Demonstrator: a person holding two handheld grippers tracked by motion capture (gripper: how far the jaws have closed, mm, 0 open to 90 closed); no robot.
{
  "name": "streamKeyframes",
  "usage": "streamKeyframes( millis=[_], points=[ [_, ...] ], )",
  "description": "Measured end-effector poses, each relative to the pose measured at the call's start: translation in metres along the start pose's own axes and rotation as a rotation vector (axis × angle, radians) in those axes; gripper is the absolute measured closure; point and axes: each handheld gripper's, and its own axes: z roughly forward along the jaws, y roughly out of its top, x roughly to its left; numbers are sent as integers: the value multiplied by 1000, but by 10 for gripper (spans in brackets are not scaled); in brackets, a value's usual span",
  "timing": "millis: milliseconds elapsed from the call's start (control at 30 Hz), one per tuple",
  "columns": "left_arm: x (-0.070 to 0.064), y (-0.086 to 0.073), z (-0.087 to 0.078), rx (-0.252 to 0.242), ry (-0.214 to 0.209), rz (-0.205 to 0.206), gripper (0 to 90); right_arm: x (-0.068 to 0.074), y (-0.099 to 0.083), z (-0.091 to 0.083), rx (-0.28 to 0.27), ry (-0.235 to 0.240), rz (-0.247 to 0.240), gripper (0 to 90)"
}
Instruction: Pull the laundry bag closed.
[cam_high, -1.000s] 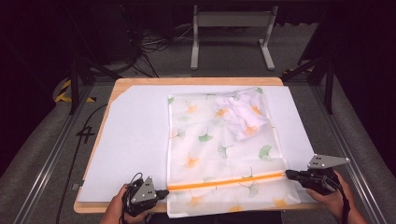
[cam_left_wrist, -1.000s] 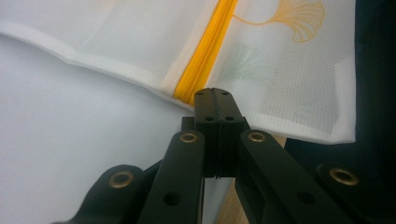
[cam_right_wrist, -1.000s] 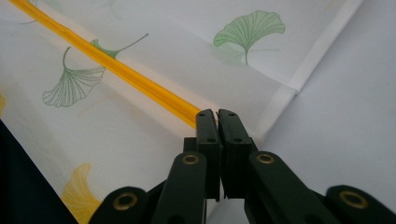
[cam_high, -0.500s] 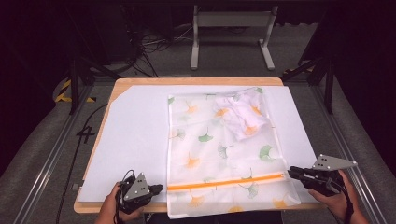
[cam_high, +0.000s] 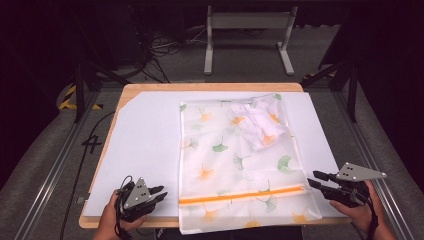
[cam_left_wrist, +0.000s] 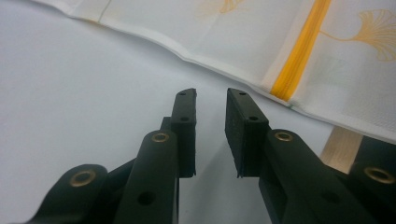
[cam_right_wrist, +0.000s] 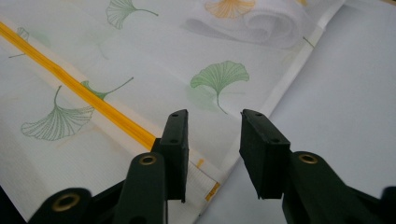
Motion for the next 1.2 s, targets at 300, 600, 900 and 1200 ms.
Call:
streamKeyframes(
  millis=[300, 600, 900, 1200],
  points=[
    [10, -3, -6, -20, 64, -16, 555, -6, -1, 2, -21, -47, -1, 462],
    [21, -4, -6, -28, 135, -58, 354, -10, -3, 10, -14, -143, -33, 302],
    [36, -11, -8, -35, 186, -120, 189, -16, -10, 15, -33, -184, 17, 191],
    [47, -22, -10, -30, 200, -164, 112, -23, -21, 14, -41, -271, 45, 108]
  ],
)
